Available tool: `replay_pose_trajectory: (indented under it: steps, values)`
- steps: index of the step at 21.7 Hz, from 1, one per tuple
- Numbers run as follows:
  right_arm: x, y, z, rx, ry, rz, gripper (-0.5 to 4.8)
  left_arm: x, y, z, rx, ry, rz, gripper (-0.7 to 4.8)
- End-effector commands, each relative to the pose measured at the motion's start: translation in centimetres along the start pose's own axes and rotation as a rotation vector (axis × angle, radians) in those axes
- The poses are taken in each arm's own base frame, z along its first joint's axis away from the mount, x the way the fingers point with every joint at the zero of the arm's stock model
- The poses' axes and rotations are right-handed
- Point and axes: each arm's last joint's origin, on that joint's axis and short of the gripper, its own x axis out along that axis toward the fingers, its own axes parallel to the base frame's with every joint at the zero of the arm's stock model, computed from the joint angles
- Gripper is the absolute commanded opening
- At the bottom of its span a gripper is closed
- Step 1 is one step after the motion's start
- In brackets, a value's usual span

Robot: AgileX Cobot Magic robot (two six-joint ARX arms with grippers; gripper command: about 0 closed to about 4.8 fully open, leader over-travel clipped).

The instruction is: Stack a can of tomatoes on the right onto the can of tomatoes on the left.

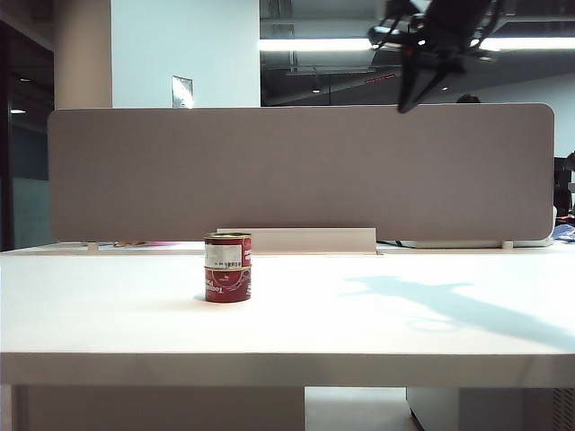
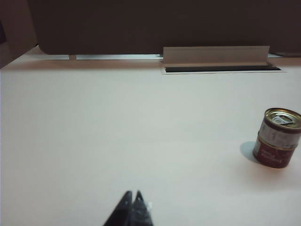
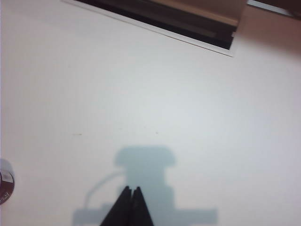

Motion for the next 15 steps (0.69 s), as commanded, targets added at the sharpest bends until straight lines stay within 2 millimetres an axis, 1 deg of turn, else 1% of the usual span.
replay_pose_trajectory:
  steps: [1, 3, 4, 5, 6, 7, 8, 9, 10, 11, 12, 13, 14, 15]
  values:
    - [-1.5, -0.9, -1.0, 0.026, -0.049, -0.011, -0.06, 0.0, 0.0, 0.2, 0.009, -0.014, 0.003, -0.06]
    - [-2.0, -1.3, -1.9, 0.034, -0.059, -0.023, -0.06, 0.0, 0.0, 0.2, 0.009, -0.015, 0.003, -0.06]
    - [-2.5, -1.6, -3.0, 0.041, -0.062, -0.033, -0.06, 0.0, 0.0, 0.2, 0.009, -0.015, 0.003, -0.06]
    - [-2.8, -1.8, -3.6, 0.045, -0.065, -0.039, -0.06, 0.0, 0.0, 0.2, 0.009, -0.014, 0.003, -0.06]
    - [-3.4, -2.0, -5.0, 0.053, -0.078, -0.051, -0.06, 0.0, 0.0, 0.2, 0.008, -0.012, 0.003, -0.06]
    - [-3.7, -2.0, -5.7, 0.059, -0.083, -0.055, -0.06, 0.0, 0.0, 0.2, 0.008, -0.011, 0.002, -0.06]
    - [-4.5, -2.1, -7.1, 0.086, -0.108, -0.069, -0.06, 0.0, 0.0, 0.2, 0.008, -0.011, 0.002, -0.06]
    - [-4.9, -2.2, -7.8, 0.098, -0.119, -0.074, -0.06, 0.0, 0.0, 0.2, 0.008, -0.011, 0.002, -0.06]
    - [-5.8, -2.4, -9.3, 0.128, -0.145, -0.094, -0.06, 0.0, 0.0, 0.2, 0.008, -0.011, 0.002, -0.06]
    - [-6.2, -2.4, -10.0, 0.133, -0.156, -0.099, -0.06, 0.0, 0.0, 0.2, 0.008, -0.011, 0.002, -0.06]
    - [-7.1, -2.3, -11.4, 0.155, -0.187, -0.123, -0.06, 0.0, 0.0, 0.2, 0.008, -0.011, 0.002, -0.06]
    - [-7.4, -2.3, -12.1, 0.161, -0.2, -0.137, -0.06, 0.0, 0.0, 0.2, 0.008, -0.011, 0.002, -0.06]
    - [-8.1, -2.2, -13.6, 0.19, -0.236, -0.17, -0.06, 0.0, 0.0, 0.2, 0.008, -0.011, 0.002, -0.06]
    - [-8.4, -2.1, -14.2, 0.201, -0.251, -0.181, -0.06, 0.0, 0.0, 0.2, 0.008, -0.011, 0.002, -0.06]
